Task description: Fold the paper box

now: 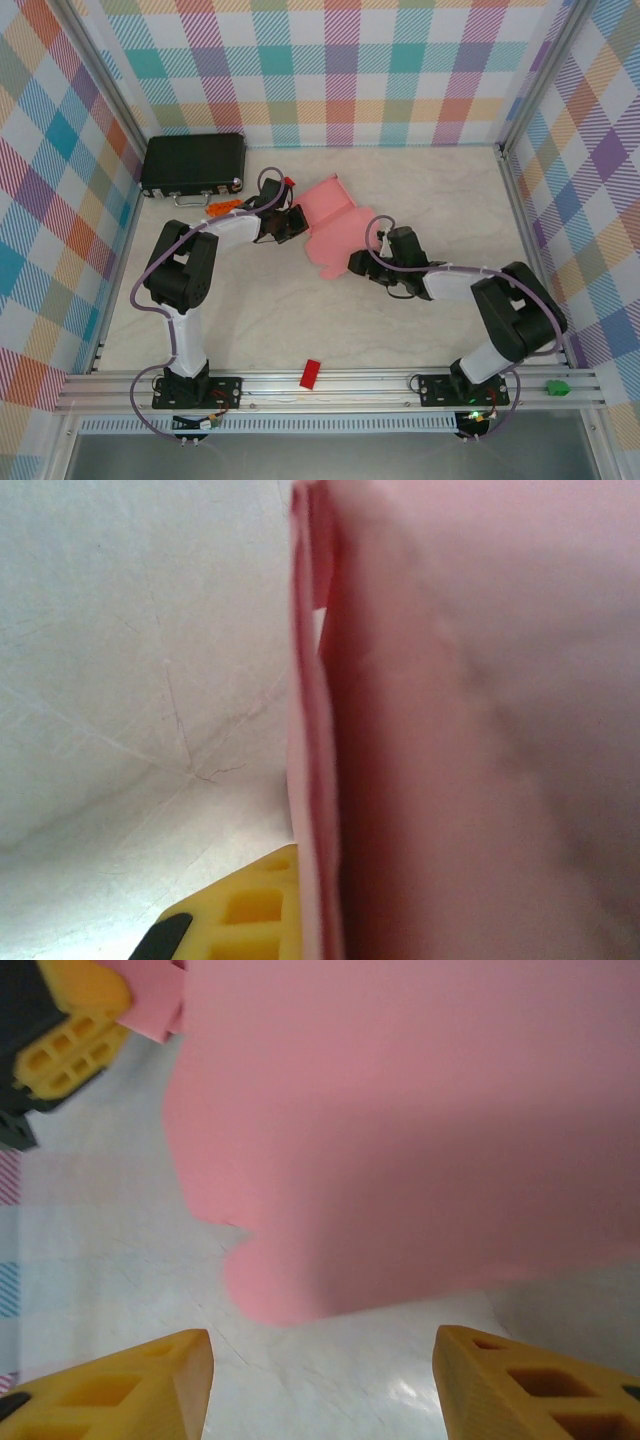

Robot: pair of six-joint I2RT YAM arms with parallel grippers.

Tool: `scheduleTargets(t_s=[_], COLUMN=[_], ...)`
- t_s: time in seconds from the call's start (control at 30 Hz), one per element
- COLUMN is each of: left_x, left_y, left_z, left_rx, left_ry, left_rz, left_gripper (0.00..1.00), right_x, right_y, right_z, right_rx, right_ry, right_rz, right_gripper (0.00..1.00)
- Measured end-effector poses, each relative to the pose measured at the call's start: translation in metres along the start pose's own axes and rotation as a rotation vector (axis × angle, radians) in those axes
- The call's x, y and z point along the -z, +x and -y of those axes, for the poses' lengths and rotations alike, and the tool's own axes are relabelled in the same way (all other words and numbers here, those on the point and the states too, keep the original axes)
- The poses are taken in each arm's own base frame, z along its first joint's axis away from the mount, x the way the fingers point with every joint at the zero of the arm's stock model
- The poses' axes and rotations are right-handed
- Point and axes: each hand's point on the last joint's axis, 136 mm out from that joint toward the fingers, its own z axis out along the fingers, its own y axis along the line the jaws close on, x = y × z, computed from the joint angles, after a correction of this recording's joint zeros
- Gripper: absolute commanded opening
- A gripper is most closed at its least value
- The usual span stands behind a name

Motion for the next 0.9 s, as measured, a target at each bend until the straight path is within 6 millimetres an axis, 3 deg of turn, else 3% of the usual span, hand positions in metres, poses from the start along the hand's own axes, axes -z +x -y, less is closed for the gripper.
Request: scheduleTargets(t_s=[0.2, 0.47, 0.63, 0.73, 0.9], left_x=[0.000, 0.000, 0.000, 0.000, 0.000], left_y=[0.000, -0.001, 0.001, 0.004, 0.007], left_z=[0.000, 0.000, 0.002, 0.001, 0.003], left_rx=[0.000, 0.007, 0.022, 0.033, 0.044], left_ry=[-0.001, 0.000, 0.012, 0.015, 0.030], left_rz=[0.000, 0.001, -0.010, -0.021, -0.042], left_gripper=[0.00, 0.01, 0.11, 0.22, 0.30], right_x=[-0.010, -0.012, -0.011, -0.007, 0.005], right_y=[-0.007, -0.011, -0.011, -0.017, -0.034], right_z=[-0.009, -0.007, 0.002, -0.001, -0.011], right_rx=[-0.026, -0.042, -0.035, -0.019, 0.032], right_ry=[-0.071, -0.066, -0.013, 0.020, 0.099], right_rz=[0.021, 0.038, 0.048, 0.051, 0.050], right_gripper=[0.52, 0.24, 0.09, 0.06, 0.05])
